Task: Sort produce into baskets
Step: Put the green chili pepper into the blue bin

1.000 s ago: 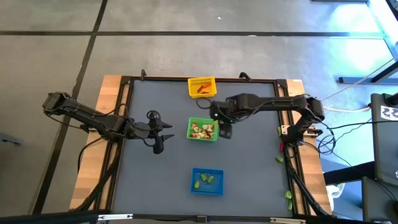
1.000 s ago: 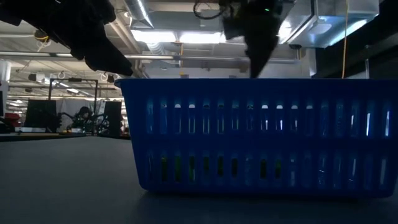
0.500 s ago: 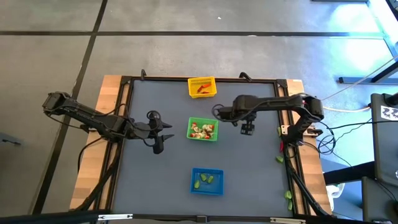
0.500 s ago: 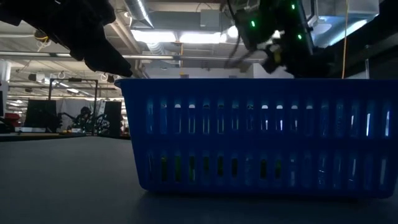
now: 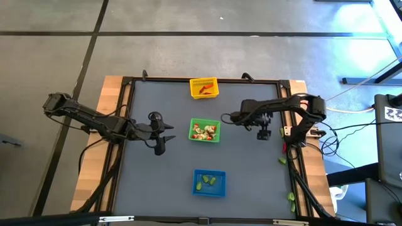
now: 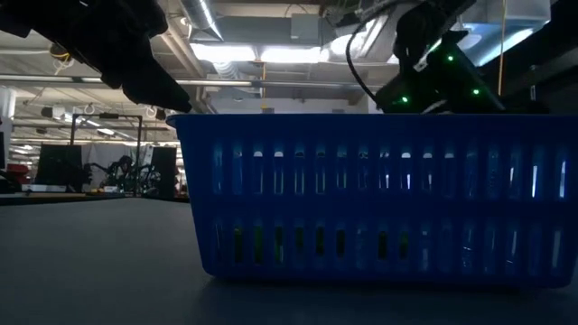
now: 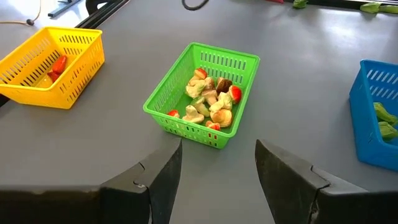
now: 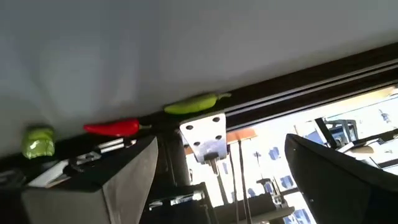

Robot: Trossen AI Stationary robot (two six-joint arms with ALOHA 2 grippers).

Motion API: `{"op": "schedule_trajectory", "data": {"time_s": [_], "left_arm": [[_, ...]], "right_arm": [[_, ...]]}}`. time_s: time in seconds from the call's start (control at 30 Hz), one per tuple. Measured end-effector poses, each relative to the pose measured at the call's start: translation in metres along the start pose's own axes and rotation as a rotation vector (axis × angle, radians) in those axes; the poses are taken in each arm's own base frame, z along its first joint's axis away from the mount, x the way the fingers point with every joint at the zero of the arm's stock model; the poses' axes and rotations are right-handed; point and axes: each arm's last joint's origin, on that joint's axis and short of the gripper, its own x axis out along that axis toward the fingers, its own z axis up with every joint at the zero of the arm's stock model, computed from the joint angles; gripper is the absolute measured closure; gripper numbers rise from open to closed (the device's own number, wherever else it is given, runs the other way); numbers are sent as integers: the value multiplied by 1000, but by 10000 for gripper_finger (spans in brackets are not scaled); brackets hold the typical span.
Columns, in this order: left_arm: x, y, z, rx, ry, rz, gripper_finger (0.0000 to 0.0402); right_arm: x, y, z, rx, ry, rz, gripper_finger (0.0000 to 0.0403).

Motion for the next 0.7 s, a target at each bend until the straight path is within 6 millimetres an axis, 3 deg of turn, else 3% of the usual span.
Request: {"op": "schedule_trajectory", "data": {"time_s": [0.47, 0.7], "left_arm": [[0, 0, 0, -7, -1, 0, 202], [0, 0, 0, -7, -1, 0, 202]], "right_arm": [[13, 2, 1, -39, 16, -34, 56], [38, 7, -3, -77, 90, -22, 56]]}}
